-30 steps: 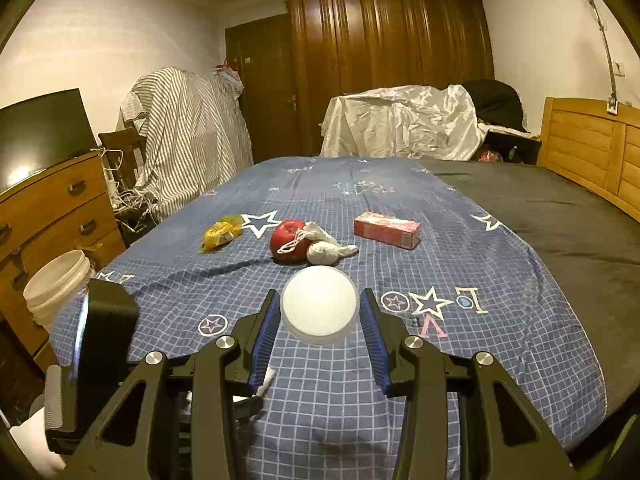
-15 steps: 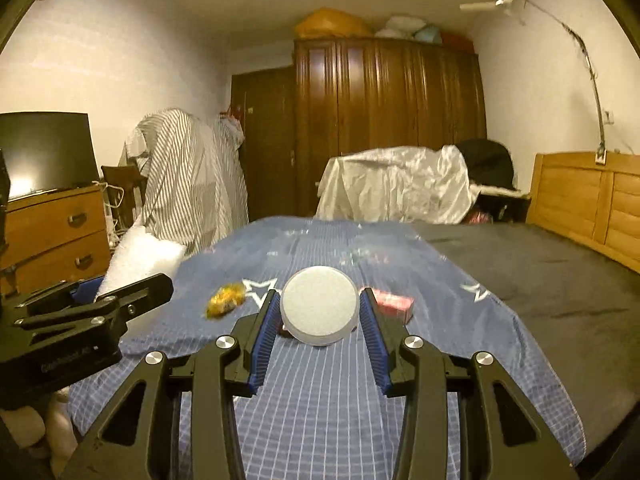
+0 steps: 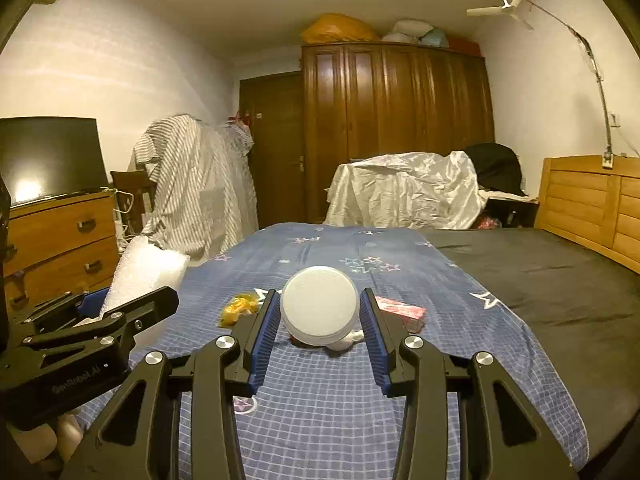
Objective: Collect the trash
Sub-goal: 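Carry the foam and white lid over to the white bucket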
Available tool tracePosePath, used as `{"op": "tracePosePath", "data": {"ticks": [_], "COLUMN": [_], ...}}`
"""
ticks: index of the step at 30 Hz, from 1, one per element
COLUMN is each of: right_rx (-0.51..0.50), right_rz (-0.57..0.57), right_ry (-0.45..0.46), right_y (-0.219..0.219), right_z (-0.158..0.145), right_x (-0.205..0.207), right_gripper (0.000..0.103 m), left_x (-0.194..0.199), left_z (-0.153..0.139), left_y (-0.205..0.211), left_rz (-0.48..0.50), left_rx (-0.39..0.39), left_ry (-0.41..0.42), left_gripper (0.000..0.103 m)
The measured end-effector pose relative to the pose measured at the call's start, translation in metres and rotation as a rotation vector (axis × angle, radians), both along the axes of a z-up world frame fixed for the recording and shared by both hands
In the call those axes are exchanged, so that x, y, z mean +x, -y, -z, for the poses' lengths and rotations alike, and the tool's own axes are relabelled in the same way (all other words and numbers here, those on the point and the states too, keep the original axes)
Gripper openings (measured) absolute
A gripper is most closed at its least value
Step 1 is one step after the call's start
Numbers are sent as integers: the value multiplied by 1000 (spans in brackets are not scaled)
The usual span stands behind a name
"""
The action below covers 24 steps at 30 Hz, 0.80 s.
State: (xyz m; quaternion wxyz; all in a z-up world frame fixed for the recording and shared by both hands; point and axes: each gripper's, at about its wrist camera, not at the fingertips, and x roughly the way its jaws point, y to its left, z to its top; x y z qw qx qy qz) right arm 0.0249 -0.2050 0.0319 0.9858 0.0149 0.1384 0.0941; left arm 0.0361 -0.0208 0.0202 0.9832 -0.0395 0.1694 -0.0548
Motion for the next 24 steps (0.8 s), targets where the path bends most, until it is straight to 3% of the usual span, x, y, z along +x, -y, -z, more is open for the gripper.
{"op": "tracePosePath", "data": {"ticks": [9, 15, 24], "right_rx": [13, 19, 10], "right_rz": [-139, -281, -511], "right_ry": [-3, -18, -90], "right_y": [-51, -120, -259], "right_z": [-24, -43, -63], "right_x": [27, 51, 89], "right_gripper": [42, 42, 42], "left_x": [-4, -7, -21], "left_z": [-12, -26, -38], "left_y": [-60, -121, -220], "left_rz": [-130, -254, -432], "left_rx": [10, 15, 1], "left_ry": [14, 16, -21], "left_gripper": [52, 52, 52]}}
